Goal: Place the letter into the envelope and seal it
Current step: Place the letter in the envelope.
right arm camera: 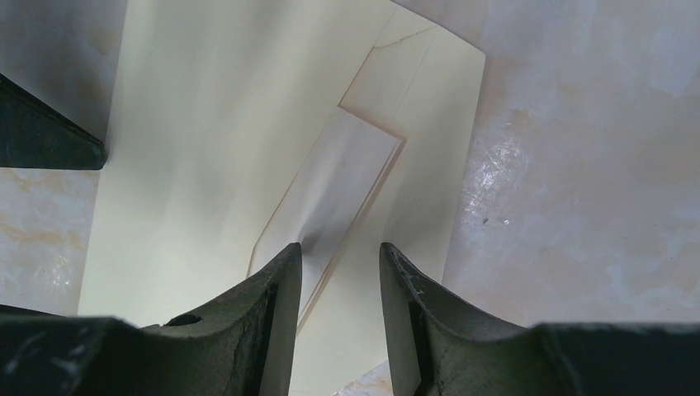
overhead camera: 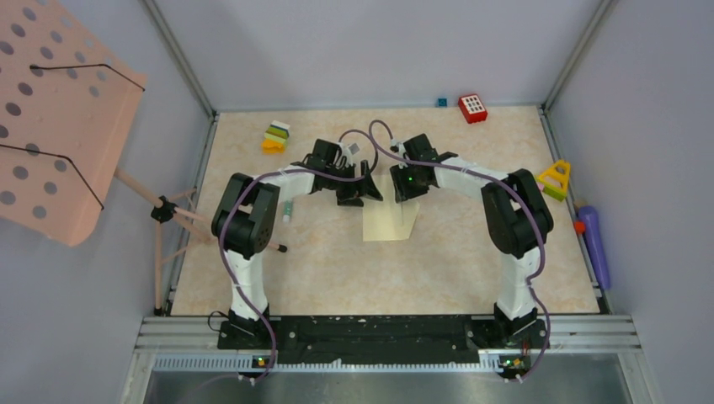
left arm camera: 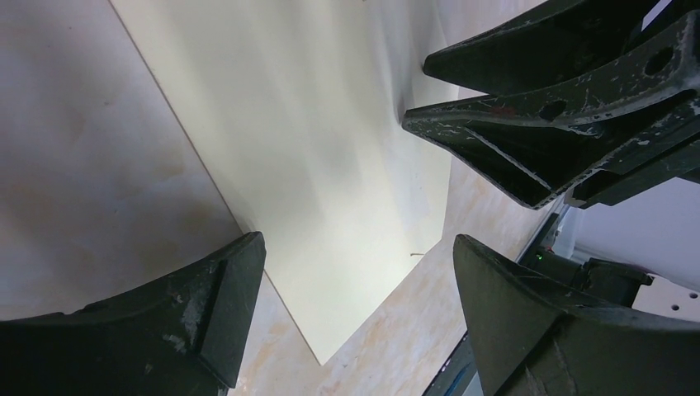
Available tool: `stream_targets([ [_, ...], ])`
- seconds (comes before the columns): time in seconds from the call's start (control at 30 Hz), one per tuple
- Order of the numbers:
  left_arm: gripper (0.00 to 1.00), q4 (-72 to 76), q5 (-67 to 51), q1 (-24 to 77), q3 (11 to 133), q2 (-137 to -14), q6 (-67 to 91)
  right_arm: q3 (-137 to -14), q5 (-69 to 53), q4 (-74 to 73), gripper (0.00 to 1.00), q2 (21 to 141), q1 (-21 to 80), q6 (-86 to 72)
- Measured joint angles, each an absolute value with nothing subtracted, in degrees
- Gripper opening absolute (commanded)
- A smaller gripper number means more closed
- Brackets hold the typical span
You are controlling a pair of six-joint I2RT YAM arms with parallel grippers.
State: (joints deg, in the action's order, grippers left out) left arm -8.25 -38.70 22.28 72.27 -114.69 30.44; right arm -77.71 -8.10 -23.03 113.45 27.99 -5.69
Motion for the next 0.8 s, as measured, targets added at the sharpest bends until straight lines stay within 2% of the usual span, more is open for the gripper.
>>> stream_targets([
  [0.4,0.9,-9.1,-37.34,19.4,71.22,-112.81,29.85,-77.8,-8.73,-22.33,0.4,113.69,27.99,-5.89],
  [0.8,0.9,-9.19,-36.07,22.9,70.98,-113.16,29.85,-77.8,-9.37,-22.35,0.4,113.71,27.99,-6.24],
])
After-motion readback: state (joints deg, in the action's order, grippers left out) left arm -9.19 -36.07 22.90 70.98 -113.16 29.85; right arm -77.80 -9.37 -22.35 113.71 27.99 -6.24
